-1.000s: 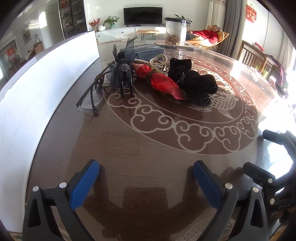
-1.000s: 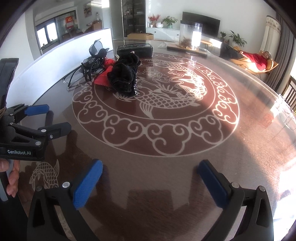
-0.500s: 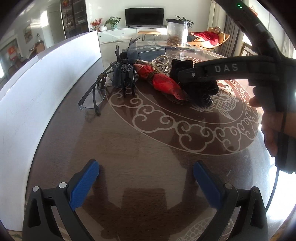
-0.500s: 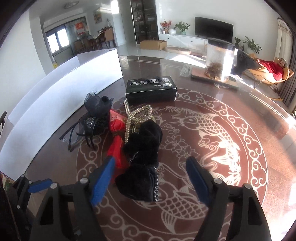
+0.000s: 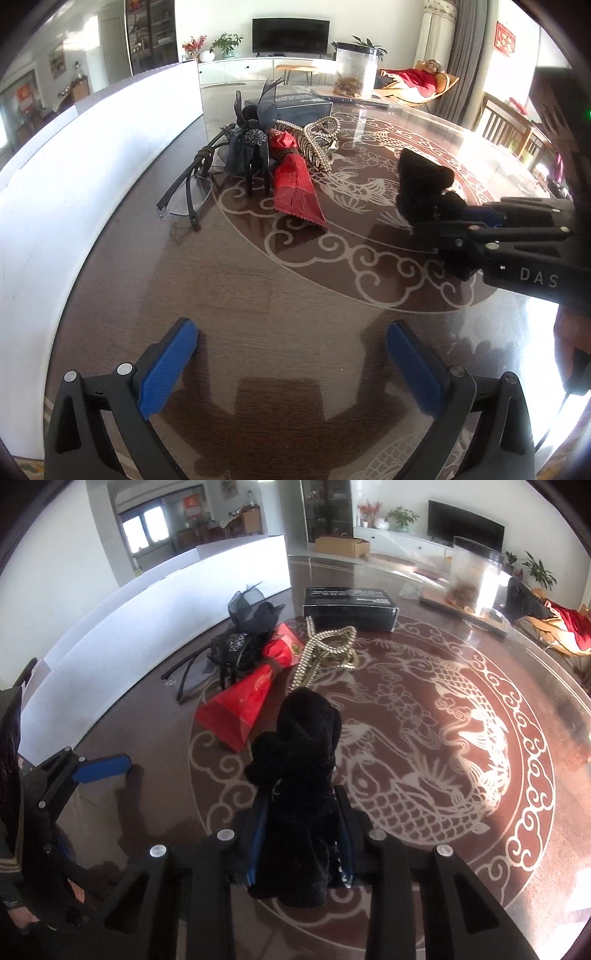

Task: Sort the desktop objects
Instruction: 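Grasp the black velvet pouch with the right tool while the left tool grasps the red wrapped packet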

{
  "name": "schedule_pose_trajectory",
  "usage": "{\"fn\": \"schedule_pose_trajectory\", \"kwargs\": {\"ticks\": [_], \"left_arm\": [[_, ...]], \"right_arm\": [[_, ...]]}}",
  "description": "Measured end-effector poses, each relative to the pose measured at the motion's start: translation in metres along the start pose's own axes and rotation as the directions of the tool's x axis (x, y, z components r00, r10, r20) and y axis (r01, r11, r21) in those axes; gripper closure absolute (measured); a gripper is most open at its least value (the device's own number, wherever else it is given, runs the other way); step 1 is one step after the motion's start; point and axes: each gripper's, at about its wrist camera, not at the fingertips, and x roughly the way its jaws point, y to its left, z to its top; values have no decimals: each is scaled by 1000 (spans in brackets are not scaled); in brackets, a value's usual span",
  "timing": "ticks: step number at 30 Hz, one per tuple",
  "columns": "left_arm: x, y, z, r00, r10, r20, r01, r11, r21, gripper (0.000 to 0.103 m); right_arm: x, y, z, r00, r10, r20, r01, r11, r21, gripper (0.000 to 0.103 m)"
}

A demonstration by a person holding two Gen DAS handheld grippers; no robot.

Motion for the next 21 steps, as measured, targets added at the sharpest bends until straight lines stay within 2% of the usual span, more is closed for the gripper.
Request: {"fn": "schedule_pose_trajectory", "kwargs": {"ticks": [3, 5, 6, 9, 14, 18, 21], "left_arm": [[1, -5, 0, 1000, 5, -5, -5, 1000, 7, 0], [1, -5, 0, 1000, 14, -9, -14, 1000, 14, 0], [1, -6, -1, 1000, 18, -10, -17, 1000, 17, 0], [2, -6, 1, 1000, 21, -12, -21, 1000, 23, 0], [4, -8, 0, 999, 29, -15, -28, 999, 34, 0], [1, -8, -5, 999, 29, -15, -28, 999, 36, 0], [0, -7, -2, 1000, -25, -8, 25, 999, 35, 0]], "right_arm": [[-14, -16, -25, 997, -74, -3, 74, 997, 28, 69], [-25, -25, -38, 995, -94, 22, 93, 995, 43, 68], [-29, -27, -43, 993, -111, 35, 109, 993, 48, 62], [-30, -36, -50, 990, -127, 58, 123, 990, 75, 26], [-23, -41, -52, 989, -130, 76, 122, 987, 102, 15], [-14, -35, -50, 989, -141, 48, 138, 988, 71, 1], [-12, -34, -51, 988, -149, 40, 146, 987, 69, 0]]}}
